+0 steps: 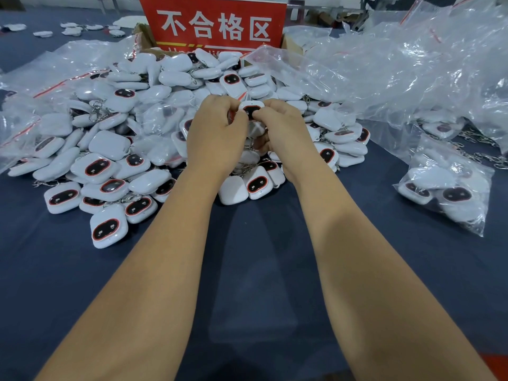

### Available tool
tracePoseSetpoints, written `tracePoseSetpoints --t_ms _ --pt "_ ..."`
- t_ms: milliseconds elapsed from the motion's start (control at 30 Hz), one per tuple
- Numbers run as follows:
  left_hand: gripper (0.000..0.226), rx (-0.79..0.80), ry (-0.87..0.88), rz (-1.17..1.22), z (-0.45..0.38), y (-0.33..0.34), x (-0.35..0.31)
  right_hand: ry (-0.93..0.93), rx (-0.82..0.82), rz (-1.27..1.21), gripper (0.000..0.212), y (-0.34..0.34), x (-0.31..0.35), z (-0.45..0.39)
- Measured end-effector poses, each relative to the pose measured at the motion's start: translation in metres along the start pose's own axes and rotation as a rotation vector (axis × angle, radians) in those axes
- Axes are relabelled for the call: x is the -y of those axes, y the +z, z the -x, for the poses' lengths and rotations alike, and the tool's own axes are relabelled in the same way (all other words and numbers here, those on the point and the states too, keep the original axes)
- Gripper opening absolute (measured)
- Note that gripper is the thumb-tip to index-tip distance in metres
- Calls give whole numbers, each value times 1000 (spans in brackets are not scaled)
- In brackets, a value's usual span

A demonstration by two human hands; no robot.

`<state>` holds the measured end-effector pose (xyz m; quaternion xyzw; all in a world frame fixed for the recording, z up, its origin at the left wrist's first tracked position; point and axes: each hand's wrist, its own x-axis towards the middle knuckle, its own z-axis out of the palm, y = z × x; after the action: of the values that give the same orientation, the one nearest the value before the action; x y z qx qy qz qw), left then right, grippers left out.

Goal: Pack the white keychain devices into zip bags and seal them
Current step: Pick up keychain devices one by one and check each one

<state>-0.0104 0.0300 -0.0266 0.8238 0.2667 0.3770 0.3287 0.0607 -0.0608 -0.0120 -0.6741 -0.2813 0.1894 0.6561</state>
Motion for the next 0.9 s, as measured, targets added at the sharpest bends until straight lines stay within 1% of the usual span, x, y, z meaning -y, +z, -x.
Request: tracePoseSetpoints --t_ms 133,267,333,500,700,900 --pt "17 5 7 12 0 1 1 -17 -5 8 20 0 0 1" --pt "18 11 14 24 1 1 2 -13 -7 -8 9 0 0 1" --pt "17 11 19 25 0 1 2 -14 -12 -15 9 0 0 1" --pt "17 5 17 38 1 0 2 -2 -12 -35 24 0 -1 1" --pt "14 6 33 -4 1 1 1 8 13 -26 25 1 -3 -1" --pt "11 2 70 -35 1 0 0 14 -12 -15 37 2 -3 -2"
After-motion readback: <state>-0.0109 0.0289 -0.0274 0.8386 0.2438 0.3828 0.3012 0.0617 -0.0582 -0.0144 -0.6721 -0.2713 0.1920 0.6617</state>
